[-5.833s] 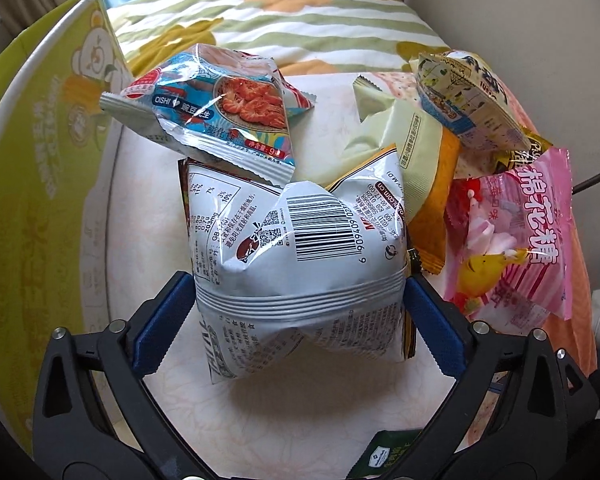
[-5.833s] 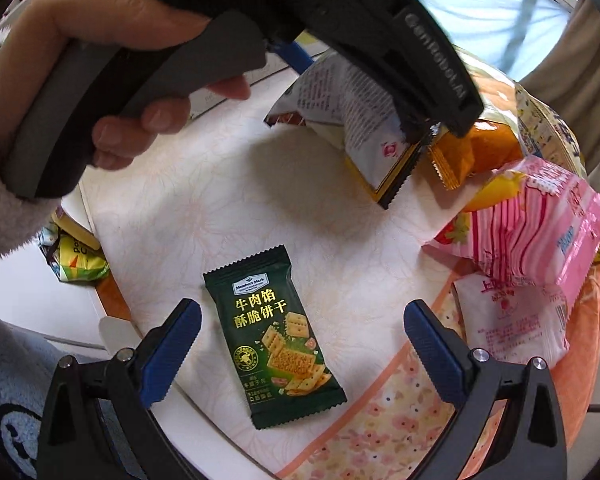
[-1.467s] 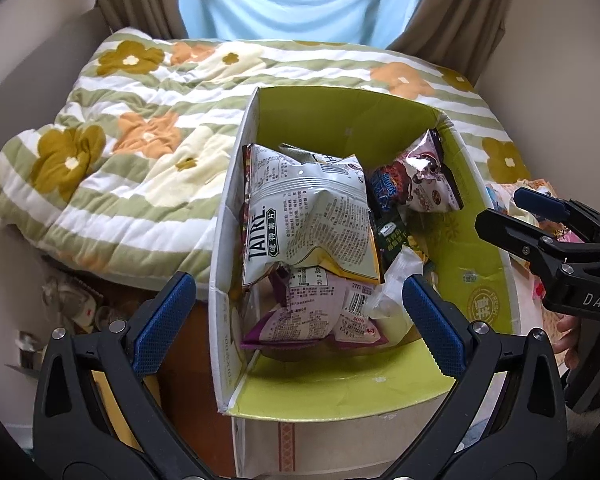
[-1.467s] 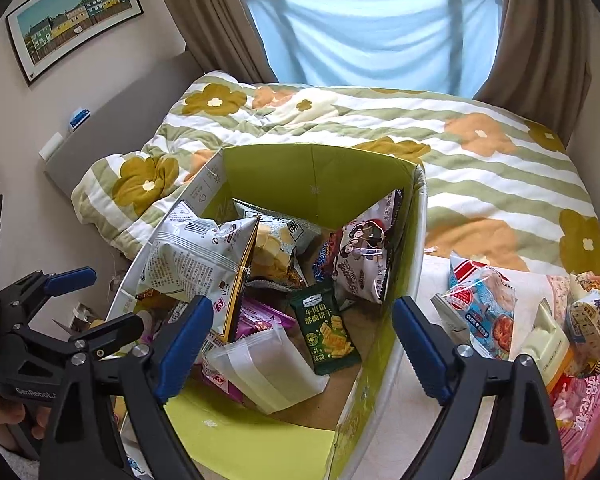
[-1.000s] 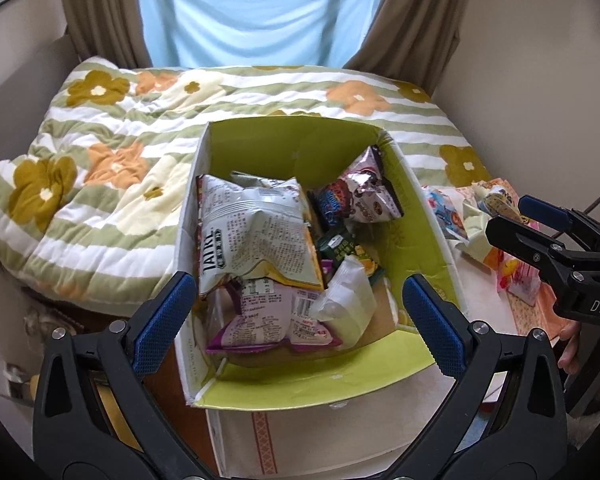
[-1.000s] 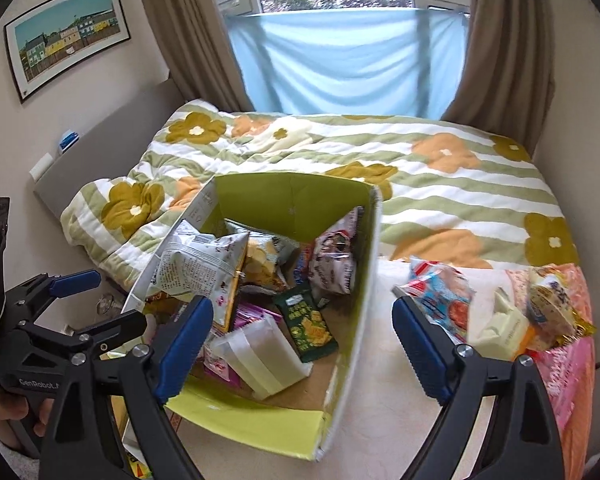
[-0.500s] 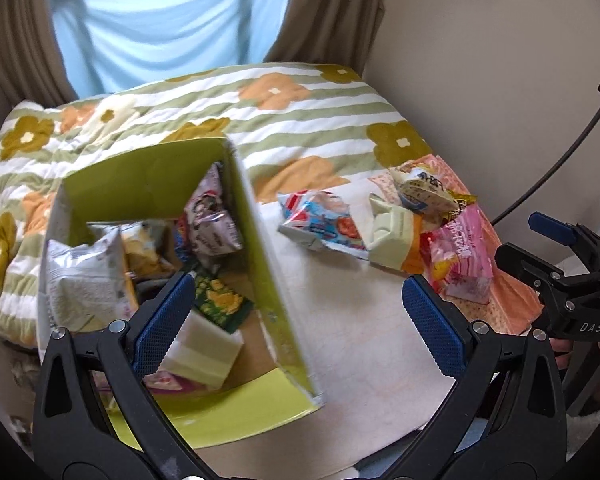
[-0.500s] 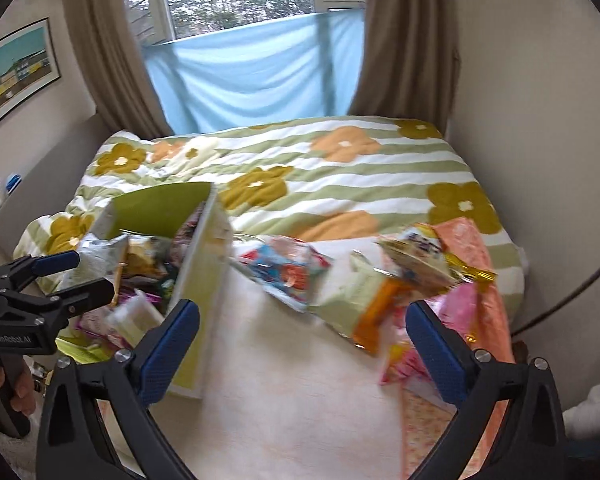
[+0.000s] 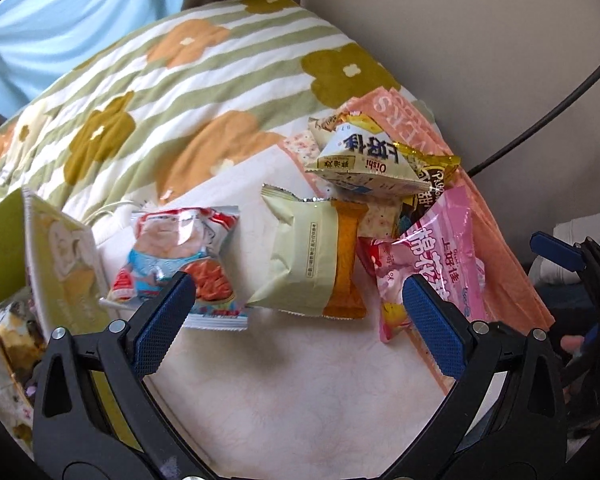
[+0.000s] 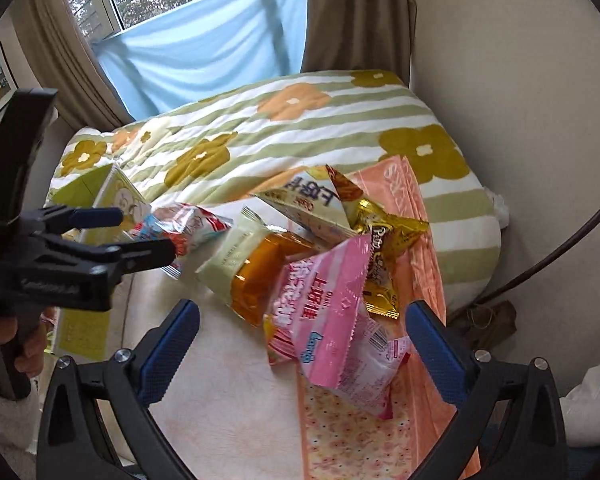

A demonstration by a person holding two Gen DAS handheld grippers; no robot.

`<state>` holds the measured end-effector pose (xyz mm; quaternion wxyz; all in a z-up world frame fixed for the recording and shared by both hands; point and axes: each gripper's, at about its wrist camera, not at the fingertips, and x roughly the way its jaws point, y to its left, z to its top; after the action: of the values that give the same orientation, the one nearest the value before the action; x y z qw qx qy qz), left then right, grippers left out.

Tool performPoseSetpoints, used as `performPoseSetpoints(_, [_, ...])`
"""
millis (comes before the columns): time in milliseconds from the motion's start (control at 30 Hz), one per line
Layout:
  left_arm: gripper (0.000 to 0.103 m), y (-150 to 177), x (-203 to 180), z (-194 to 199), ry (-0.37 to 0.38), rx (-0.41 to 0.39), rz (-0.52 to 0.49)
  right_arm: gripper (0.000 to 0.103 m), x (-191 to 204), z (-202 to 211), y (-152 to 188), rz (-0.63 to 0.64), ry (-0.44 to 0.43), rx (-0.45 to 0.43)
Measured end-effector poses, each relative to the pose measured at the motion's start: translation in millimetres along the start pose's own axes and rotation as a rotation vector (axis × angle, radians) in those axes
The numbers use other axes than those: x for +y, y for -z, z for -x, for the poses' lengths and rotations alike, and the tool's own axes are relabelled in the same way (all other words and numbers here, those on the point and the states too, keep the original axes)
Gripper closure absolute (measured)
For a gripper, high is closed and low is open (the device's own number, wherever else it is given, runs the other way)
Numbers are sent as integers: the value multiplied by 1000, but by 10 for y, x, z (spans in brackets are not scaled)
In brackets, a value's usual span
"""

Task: Organize snacks
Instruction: 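Move both tools from the box back toward the snacks on the table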

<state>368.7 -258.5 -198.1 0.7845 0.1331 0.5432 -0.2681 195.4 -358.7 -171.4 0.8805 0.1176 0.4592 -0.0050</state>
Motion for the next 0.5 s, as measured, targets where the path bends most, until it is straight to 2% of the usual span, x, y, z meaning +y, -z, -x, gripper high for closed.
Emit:
performPoseSetpoints(133, [2,-127,-54,-410,-6,74,-1,0,-57,-315,57,18,-36,50])
performPoseSetpoints(367, [4,-197,-130,-837,3,152,15,1,-59,-575,129,84,-38,47])
performPoseSetpoints(500, [15,-221,-131,-988,-8,177,39,2,-71,-658,140,94,-44,41])
